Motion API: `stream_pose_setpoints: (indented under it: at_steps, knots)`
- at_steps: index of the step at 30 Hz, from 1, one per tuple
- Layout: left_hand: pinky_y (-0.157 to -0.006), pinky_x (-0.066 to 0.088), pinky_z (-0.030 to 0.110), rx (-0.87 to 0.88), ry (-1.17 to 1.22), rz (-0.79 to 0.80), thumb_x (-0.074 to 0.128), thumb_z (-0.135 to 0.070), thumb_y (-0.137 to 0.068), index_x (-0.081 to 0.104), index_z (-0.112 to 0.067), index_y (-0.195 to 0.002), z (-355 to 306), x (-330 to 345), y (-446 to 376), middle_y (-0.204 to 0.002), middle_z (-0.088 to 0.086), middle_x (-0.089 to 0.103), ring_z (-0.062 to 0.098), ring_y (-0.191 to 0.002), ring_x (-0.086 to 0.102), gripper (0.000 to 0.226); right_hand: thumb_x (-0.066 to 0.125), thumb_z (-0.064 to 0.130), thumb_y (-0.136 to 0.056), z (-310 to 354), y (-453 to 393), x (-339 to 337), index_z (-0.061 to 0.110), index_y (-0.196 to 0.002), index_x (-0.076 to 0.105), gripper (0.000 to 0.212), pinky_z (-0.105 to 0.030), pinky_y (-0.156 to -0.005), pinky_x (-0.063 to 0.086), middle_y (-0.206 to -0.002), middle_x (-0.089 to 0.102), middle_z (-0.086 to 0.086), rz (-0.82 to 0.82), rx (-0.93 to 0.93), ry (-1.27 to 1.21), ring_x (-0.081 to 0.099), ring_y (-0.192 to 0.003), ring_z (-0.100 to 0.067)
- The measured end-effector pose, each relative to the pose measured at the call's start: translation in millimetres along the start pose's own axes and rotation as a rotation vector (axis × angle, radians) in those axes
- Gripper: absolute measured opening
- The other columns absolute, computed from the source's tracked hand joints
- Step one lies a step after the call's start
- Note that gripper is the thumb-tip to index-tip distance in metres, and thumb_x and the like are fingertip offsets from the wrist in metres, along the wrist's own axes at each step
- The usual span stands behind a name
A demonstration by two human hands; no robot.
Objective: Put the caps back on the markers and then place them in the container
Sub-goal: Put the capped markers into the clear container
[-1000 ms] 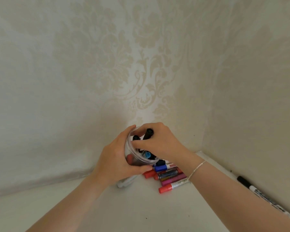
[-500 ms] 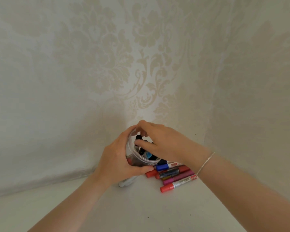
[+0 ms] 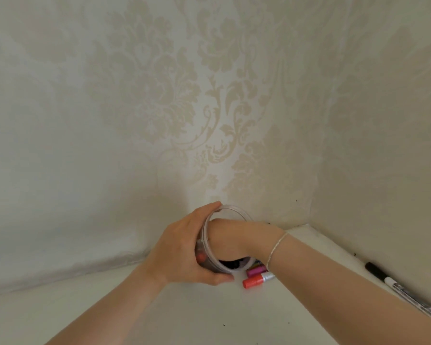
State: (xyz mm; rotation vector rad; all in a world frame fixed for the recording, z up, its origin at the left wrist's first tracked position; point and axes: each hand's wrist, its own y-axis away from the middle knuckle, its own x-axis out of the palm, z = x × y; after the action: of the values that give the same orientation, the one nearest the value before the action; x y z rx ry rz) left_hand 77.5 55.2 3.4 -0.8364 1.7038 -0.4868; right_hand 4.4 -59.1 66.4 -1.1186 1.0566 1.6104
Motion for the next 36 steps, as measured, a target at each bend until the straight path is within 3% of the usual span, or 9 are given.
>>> stream_pose_setpoints:
  at_steps: [3,7,11,15,17,21,24,30,36]
  knots:
    - [-0.099,0.039,0.011,0.002,-0.001,0.022,0.076,-0.070,-0.044,0.031,-0.033,-0.142,2,-2,3,-0.138,-0.026,0.046,-0.008,-0.121,0.050,0.114,0.043,0.003,-0.096,1,-4,-3,-0.008,-0.116,0.059,0.027,-0.014,-0.083,0.033,-0.115,0.058,-0.022,0.048,0.004,0.018,0.052,-0.112,-0.030]
    - [-0.098,0.043,0.015,-0.041,0.055,-0.004,0.079,-0.067,-0.044,0.026,-0.044,-0.142,8,-4,4,-0.137,-0.026,0.047,-0.006,-0.119,0.052,0.114,0.041,0.005,-0.094,5,6,-20,-0.005,-0.100,0.063,0.025,-0.023,-0.063,0.042,-0.086,0.060,-0.014,-0.005,0.044,-0.047,0.053,-0.078,-0.021]
    - [-0.096,0.044,0.015,-0.063,0.079,-0.023,0.079,-0.068,-0.043,0.018,-0.055,-0.142,9,-6,6,-0.138,-0.029,0.044,-0.006,-0.117,0.054,0.117,0.046,0.020,-0.095,7,8,-25,0.003,-0.109,0.066,0.029,-0.033,-0.083,0.050,-0.108,0.066,-0.012,-0.062,0.105,0.006,0.062,-0.095,-0.024]
    - [-0.100,0.037,0.010,-0.037,0.029,0.004,0.076,-0.070,-0.043,0.021,-0.050,-0.141,6,-4,3,-0.137,-0.038,0.040,-0.012,-0.122,0.047,0.115,0.045,0.013,-0.096,8,-4,-10,0.002,-0.122,0.055,0.029,-0.031,-0.080,0.043,-0.114,0.062,-0.015,-0.036,0.185,0.279,0.058,-0.096,-0.027]
    - [-0.100,0.037,0.010,-0.032,0.022,0.016,0.076,-0.070,-0.044,0.024,-0.042,-0.142,5,-3,2,-0.136,-0.032,0.043,-0.010,-0.122,0.047,0.114,0.043,0.013,-0.096,5,-1,-12,0.003,-0.128,0.049,0.034,-0.029,-0.078,0.041,-0.117,0.061,-0.015,-0.063,0.203,0.195,0.058,-0.101,-0.028]
    - [-0.099,0.037,0.007,-0.025,0.031,0.022,0.076,-0.070,-0.045,0.028,-0.035,-0.142,4,-2,1,-0.137,-0.025,0.045,-0.010,-0.122,0.048,0.114,0.044,0.019,-0.097,-3,6,-16,0.006,-0.113,0.062,0.028,-0.030,-0.086,0.047,-0.110,0.064,-0.011,-0.110,0.068,-0.154,0.058,-0.095,-0.020]
    - [-0.099,0.038,0.008,-0.017,0.022,0.022,0.076,-0.070,-0.045,0.029,-0.035,-0.142,2,-1,1,-0.137,-0.024,0.046,-0.008,-0.121,0.049,0.113,0.040,0.020,-0.098,-5,2,-12,0.004,-0.114,0.061,0.031,-0.031,-0.090,0.046,-0.114,0.063,-0.013,-0.102,0.057,-0.167,0.058,-0.103,-0.022]
    - [-0.098,0.040,0.011,-0.049,0.047,-0.013,0.078,-0.069,-0.044,0.025,-0.041,-0.142,8,-3,5,-0.137,-0.027,0.047,-0.008,-0.120,0.051,0.115,0.041,0.013,-0.097,-4,8,-15,0.005,-0.122,0.056,0.030,-0.024,-0.088,0.043,-0.114,0.057,-0.003,-0.113,0.014,-0.422,0.052,-0.099,-0.012]
    - [-0.097,0.043,0.013,-0.015,0.035,-0.086,0.072,-0.076,-0.053,0.030,-0.031,-0.143,3,-5,3,-0.137,-0.027,0.048,-0.005,-0.119,0.054,0.110,0.035,0.004,-0.093,-4,5,1,0.010,-0.126,0.058,0.040,-0.037,-0.100,0.043,-0.127,0.061,-0.011,-0.267,0.065,-0.253,0.056,-0.115,-0.026]
